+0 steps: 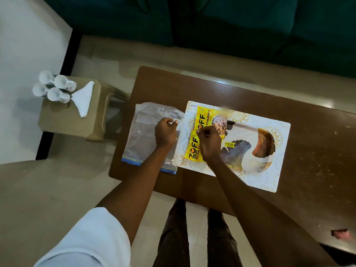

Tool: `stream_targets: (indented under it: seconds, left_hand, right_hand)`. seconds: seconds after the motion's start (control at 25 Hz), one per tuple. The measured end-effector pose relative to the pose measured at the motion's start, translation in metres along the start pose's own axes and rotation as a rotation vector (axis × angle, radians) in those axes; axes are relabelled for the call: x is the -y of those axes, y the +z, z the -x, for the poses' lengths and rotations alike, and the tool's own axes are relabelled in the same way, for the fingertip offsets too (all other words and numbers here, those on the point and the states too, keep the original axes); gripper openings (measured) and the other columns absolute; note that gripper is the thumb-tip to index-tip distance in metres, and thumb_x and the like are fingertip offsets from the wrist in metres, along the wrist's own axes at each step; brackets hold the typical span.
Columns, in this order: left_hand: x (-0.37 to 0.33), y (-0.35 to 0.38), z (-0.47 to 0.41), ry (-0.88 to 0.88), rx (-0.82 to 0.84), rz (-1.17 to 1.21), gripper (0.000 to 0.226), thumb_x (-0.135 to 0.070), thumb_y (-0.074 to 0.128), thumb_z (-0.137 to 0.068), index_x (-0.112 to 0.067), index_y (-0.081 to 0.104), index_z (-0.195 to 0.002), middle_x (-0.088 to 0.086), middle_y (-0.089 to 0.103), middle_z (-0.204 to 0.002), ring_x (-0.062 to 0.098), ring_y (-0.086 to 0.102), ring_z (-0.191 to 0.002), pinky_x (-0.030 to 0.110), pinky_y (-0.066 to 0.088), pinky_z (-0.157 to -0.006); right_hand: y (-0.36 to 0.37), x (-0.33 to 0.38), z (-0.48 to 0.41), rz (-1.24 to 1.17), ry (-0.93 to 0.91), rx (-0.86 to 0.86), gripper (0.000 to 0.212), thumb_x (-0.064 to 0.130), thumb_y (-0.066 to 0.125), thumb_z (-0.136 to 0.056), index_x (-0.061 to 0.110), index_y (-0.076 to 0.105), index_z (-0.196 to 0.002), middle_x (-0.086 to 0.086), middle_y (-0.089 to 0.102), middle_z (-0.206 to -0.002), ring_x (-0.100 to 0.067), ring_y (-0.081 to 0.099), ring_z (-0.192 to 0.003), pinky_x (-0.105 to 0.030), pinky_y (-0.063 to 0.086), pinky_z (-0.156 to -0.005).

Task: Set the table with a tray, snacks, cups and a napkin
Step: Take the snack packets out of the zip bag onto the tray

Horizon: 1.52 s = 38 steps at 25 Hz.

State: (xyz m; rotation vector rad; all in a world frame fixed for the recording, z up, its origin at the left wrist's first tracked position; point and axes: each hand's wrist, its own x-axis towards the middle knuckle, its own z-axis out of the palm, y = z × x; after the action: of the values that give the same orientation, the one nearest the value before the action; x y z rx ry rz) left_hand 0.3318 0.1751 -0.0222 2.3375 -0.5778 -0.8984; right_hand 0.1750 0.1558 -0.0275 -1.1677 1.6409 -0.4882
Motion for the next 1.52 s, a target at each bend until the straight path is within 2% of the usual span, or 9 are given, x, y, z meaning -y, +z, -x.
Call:
stream_targets:
  seconds: [0.28, 0.44, 0.6, 0.84, 0.92, 1.0, 1.16, 1.36, 1.52]
  left_hand:
    - [0.075, -0.105, -0.057, -0.223, -0.166, -0.054, 0.048, -0.026, 0.076, -0.09, -0.002, 0.065, -0.13, 0.02, 0.066, -0.131, 0.035, 0.065, -0.121, 0.044, 0.053, -0.103]
    - [0.097, -0.116, -0.087, -0.268, -0.097, -0.075, 0.058, -0.027, 0.079, -0.088, -0.003, 0.057, -0.136, 0.022, 0.056, -0.14, 0.037, 0.06, -0.125, 0.045, 0.051, -0.106]
    - [0.113, -0.112, -0.097, -0.265, -0.014, -0.033, 0.036, -0.021, 0.077, -0.09, 0.001, 0.069, -0.117, 0.022, 0.072, -0.119, 0.035, 0.071, -0.105, 0.045, 0.058, -0.097]
    - [0.116, -0.123, -0.097, -0.349, 0.052, 0.142, 0.023, -0.014, 0.06, -0.099, 0.003, 0.069, -0.112, 0.022, 0.073, -0.11, 0.035, 0.073, -0.101, 0.044, 0.062, -0.089]
    - [0.112, -0.132, -0.092, -0.388, 0.044, 0.305, 0.014, -0.014, 0.054, -0.102, -0.005, 0.066, -0.101, 0.015, 0.07, -0.095, 0.025, 0.069, -0.081, 0.027, 0.062, -0.063]
    - [0.105, -0.145, -0.082, -0.378, 0.018, 0.364, 0.016, -0.015, 0.055, -0.102, -0.011, 0.063, -0.089, 0.007, 0.067, -0.083, 0.018, 0.062, -0.07, 0.015, 0.053, -0.048]
    - [0.075, -0.177, -0.064, -0.279, -0.032, 0.376, 0.013, -0.007, 0.055, -0.099, -0.002, 0.067, -0.099, 0.014, 0.065, -0.084, 0.025, 0.061, -0.078, 0.03, 0.052, -0.069]
    - [-0.018, -0.2, -0.008, -0.137, -0.05, 0.463, 0.016, -0.009, 0.056, -0.102, 0.003, 0.066, -0.1, 0.009, 0.062, -0.072, 0.014, 0.055, -0.06, 0.004, 0.042, -0.042]
    - [-0.117, -0.211, 0.047, -0.038, -0.017, 0.562, 0.021, -0.002, 0.058, -0.098, 0.002, 0.058, -0.119, 0.019, 0.067, -0.101, 0.025, 0.064, -0.085, 0.025, 0.056, -0.071]
  right_hand:
    - [0.102, 0.01, 0.023, 0.1, 0.316, 0.285, 0.047, 0.035, 0.07, -0.094, -0.004, 0.056, -0.116, -0.029, 0.064, -0.122, -0.043, 0.066, -0.113, -0.056, 0.055, -0.095]
    - [0.122, 0.007, 0.011, 0.409, 0.274, 0.125, 0.068, 0.037, 0.071, -0.093, -0.008, 0.044, -0.136, -0.027, 0.052, -0.137, -0.042, 0.055, -0.127, -0.048, 0.05, -0.102]
    - [0.132, 0.001, 0.009, 0.553, 0.262, 0.046, 0.067, 0.033, 0.065, -0.098, -0.006, 0.034, -0.143, -0.026, 0.041, -0.144, -0.041, 0.054, -0.128, -0.042, 0.049, -0.096]
    - [0.135, -0.004, -0.005, 0.351, 0.324, 0.106, 0.037, 0.015, 0.065, -0.096, -0.006, 0.053, -0.124, -0.02, 0.061, -0.111, -0.035, 0.065, -0.104, -0.037, 0.047, -0.075]
    - [0.134, 0.0, 0.002, 0.252, 0.282, 0.174, 0.015, 0.01, 0.068, -0.092, -0.003, 0.069, -0.1, -0.02, 0.067, -0.096, -0.033, 0.065, -0.089, -0.035, 0.043, -0.07]
    - [0.13, 0.014, 0.015, 0.138, 0.266, 0.204, 0.014, 0.01, 0.071, -0.091, 0.0, 0.071, -0.1, -0.017, 0.067, -0.094, -0.026, 0.062, -0.086, -0.035, 0.046, -0.07]
    - [0.097, 0.056, 0.03, -0.081, 0.255, 0.196, 0.012, -0.002, 0.051, -0.098, 0.004, 0.051, -0.108, -0.019, 0.056, -0.099, -0.026, 0.056, -0.086, -0.038, 0.044, -0.066]
    - [0.0, 0.146, 0.037, -0.159, 0.065, 0.152, 0.016, -0.002, 0.046, -0.102, 0.012, 0.042, -0.109, -0.015, 0.056, -0.083, -0.02, 0.052, -0.059, -0.026, 0.032, -0.052]
    - [-0.098, 0.225, 0.048, -0.126, -0.158, 0.004, 0.02, -0.004, 0.053, -0.101, 0.007, 0.042, -0.112, -0.019, 0.056, -0.08, -0.023, 0.05, -0.062, -0.031, 0.038, -0.054]
